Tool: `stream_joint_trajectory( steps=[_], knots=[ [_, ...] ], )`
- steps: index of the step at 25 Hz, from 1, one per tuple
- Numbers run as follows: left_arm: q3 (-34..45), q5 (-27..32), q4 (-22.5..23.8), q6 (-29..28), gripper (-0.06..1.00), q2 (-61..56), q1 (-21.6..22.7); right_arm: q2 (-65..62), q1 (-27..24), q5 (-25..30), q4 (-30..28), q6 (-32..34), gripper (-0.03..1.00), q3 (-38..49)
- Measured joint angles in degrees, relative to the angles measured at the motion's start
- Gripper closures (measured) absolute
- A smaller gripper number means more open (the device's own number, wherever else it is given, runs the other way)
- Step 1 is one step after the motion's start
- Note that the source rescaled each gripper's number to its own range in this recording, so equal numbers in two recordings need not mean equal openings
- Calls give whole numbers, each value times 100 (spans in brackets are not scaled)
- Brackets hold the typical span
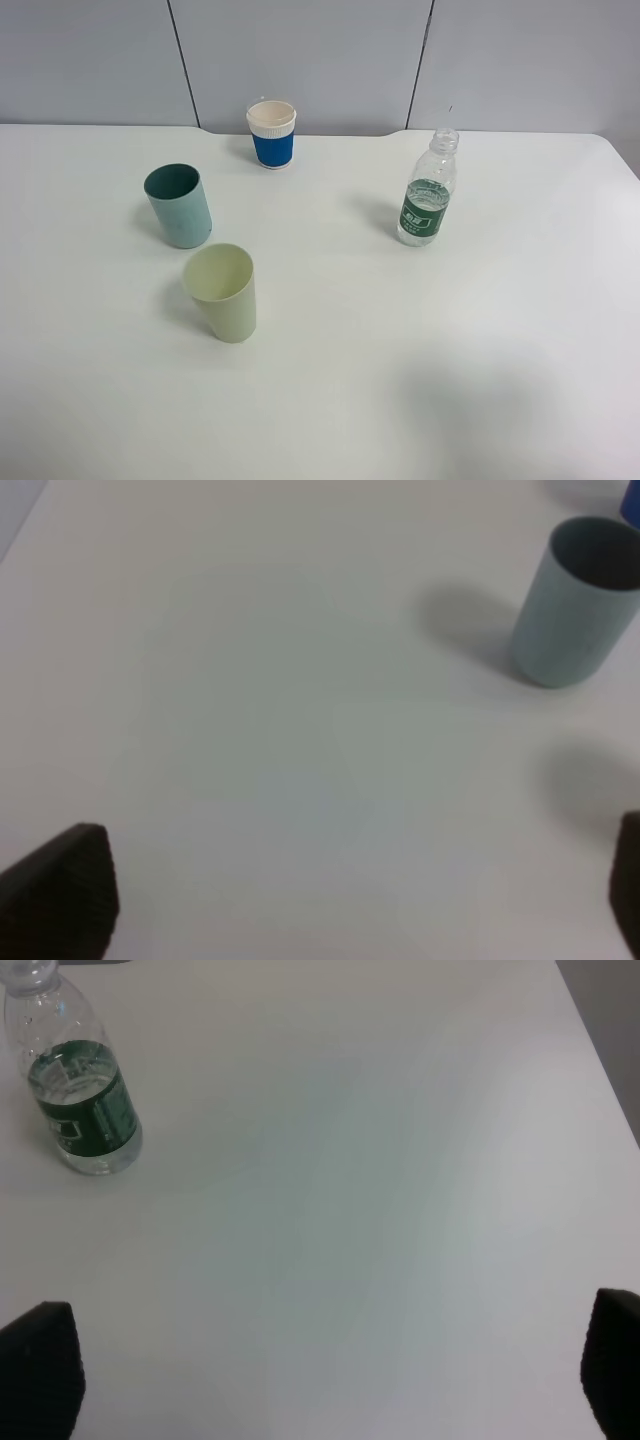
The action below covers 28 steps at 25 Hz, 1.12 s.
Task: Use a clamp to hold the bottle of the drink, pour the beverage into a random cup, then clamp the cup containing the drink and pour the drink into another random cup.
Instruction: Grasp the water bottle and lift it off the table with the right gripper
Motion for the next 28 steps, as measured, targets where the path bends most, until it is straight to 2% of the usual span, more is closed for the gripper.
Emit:
stream_joint_trajectory(
  steps=[28],
  knots=[
    [0, 0, 0, 0, -6, 0, 0, 0, 0, 0, 0, 0, -3, 0]
  ],
)
